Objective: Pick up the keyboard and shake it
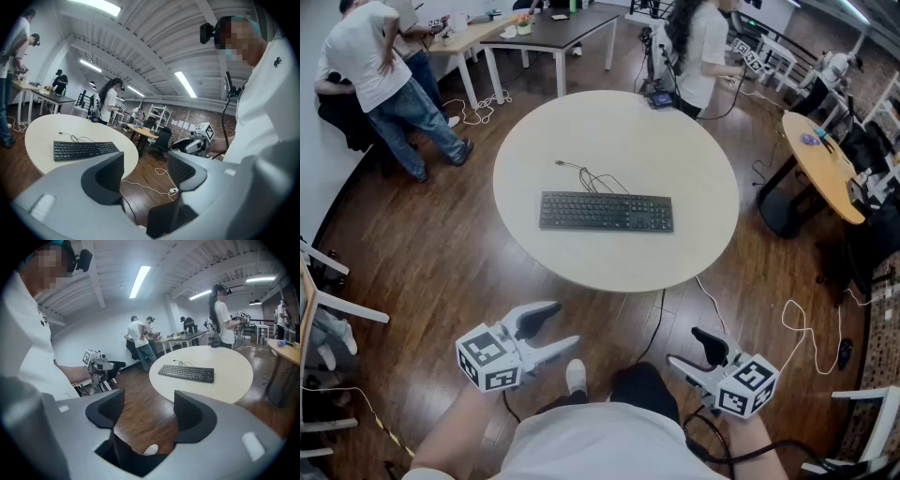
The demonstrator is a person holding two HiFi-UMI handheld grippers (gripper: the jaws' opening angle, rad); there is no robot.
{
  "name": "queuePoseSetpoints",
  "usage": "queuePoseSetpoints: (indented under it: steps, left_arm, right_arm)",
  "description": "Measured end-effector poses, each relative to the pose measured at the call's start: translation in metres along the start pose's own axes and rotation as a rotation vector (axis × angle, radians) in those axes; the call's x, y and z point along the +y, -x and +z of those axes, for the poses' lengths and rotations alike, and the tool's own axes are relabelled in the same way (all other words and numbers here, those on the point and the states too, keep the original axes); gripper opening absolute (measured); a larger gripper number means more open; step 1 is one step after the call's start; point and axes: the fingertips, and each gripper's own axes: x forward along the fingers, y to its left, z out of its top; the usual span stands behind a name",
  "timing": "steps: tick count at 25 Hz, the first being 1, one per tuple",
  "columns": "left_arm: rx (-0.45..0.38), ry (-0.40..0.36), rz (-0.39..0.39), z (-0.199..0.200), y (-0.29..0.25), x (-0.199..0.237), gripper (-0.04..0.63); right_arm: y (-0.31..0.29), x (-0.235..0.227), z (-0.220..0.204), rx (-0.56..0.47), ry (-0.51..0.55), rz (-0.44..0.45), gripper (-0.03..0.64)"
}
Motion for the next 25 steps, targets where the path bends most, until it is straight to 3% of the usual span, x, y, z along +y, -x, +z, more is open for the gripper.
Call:
queuePoseSetpoints:
  steps: [5,12,17,25]
  left_arm:
    - [-0.008,0.013,0.065,0.012,-0.02,0.054,0.278]
    - [0.022,0.089,0.243,0.024,-0.042,0.136,0.278]
    - [0.073,0.119,0.333,0.024,-0.06,0.186,0.278]
    - [0.147,0.281,0.432,-0.009,-0.046,0.282,0.278]
  right_arm:
    - [-0.033,-0.059,0.024,0.023,0.025,0.008,0.328]
    - [-0.091,-0.156,0.061,0.075,0.035,0.09,0.325]
    - [-0.132,-0.228,0.059,0.159,0.016,0.13,0.322]
    - [-0.19,-0.302,0.037,0.221,-0.172,0.103,0.317]
